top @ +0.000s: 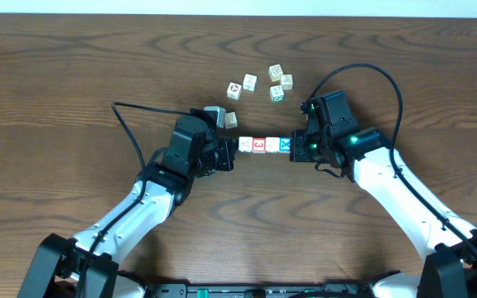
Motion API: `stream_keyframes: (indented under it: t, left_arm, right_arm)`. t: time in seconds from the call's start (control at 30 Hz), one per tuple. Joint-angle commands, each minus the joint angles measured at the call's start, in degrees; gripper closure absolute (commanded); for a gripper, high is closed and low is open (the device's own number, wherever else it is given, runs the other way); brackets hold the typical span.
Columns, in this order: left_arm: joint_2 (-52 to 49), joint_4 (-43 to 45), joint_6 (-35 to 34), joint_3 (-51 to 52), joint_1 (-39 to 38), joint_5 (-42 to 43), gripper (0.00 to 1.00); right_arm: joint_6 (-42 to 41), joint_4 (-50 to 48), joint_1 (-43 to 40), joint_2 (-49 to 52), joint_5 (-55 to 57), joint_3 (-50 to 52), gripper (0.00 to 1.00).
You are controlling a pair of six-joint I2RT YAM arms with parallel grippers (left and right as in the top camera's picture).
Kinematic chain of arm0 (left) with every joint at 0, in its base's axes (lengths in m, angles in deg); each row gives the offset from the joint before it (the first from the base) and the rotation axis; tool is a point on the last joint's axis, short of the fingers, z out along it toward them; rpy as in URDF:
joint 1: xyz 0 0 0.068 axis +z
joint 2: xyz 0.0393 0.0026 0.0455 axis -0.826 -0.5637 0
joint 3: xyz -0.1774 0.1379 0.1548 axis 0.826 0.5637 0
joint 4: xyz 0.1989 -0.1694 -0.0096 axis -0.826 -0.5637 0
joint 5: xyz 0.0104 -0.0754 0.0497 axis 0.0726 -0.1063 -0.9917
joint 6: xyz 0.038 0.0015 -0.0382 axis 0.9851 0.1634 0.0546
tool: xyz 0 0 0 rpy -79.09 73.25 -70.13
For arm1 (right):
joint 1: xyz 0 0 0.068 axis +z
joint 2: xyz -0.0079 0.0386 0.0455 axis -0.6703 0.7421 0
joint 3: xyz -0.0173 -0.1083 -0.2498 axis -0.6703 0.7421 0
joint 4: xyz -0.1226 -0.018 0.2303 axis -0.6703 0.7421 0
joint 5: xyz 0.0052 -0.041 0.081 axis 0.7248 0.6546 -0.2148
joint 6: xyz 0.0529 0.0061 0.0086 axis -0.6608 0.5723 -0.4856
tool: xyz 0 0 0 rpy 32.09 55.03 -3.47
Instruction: Lift 4 blocks
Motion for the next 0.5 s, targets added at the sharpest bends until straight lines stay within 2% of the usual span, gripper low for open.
stream_keyframes:
  t: [0.0,0.47]
  left_arm:
    - [1.18,1.38,-0.52,-3.91,-3.02,12.68,0.93]
    - [1.14,-2.45,0.63,-3.89,-3.04,12.63,0.93]
  right_arm:
    - [0.33,-2.12,2.51,-1.22,-19.12,-3.17,0.99]
    - [0.35,-1.46,2.56,-0.42,-17.4,-3.15,0.99]
